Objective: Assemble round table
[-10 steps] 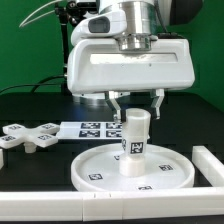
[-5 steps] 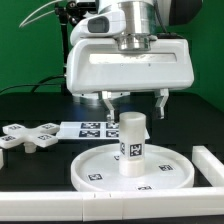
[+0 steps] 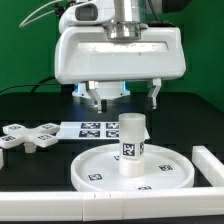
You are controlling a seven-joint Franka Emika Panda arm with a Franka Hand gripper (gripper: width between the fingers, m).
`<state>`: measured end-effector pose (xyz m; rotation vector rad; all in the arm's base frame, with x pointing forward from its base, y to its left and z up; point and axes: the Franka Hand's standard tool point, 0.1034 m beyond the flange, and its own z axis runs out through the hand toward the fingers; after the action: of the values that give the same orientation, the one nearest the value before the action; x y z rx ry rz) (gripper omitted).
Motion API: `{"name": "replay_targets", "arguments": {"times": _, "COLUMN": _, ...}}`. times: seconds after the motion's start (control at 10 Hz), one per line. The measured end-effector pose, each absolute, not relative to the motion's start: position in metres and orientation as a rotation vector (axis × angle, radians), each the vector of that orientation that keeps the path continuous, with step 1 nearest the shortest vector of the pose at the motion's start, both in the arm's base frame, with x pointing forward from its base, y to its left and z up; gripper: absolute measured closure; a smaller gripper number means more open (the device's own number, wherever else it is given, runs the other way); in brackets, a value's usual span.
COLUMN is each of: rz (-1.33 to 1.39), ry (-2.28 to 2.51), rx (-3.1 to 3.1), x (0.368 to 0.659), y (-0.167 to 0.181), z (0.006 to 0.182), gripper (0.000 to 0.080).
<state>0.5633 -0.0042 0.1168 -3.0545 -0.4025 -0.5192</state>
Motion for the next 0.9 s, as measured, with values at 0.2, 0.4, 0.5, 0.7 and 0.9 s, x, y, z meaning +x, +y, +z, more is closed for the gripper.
{"name": "replay_targets", "arguments": {"times": 0.2, "rz": -0.51, "ry": -0.392, "rx": -3.052, "x": 0.564, "y": -0.003, "z": 0.118, "gripper": 0.0151}}
{"name": "replay_targets", "arguments": {"times": 0.4, "rz": -0.495, "ry": -0.391, "rx": -3.052, "x": 0.563, "y": -0.004, "z": 0.115, "gripper": 0.0151}}
{"name": "replay_targets", "arguments": {"times": 0.5, "rz": -0.459, "ry": -0.381, "rx": -3.053, "x": 0.561, "y": -0.008, "z": 0.111, "gripper": 0.0151}}
{"name": "replay_targets", "arguments": {"times": 0.7, "rz": -0.354, "ry": -0.322, "rx": -3.04, "x": 0.555, "y": 0.001, "z": 0.106, "gripper": 0.0151}}
{"name": "replay_targets", "arguments": {"times": 0.9, "rz": -0.194, "ry": -0.337, "rx": -3.026, "x": 0.557, "y": 0.012, "z": 0.107, "gripper": 0.0151}}
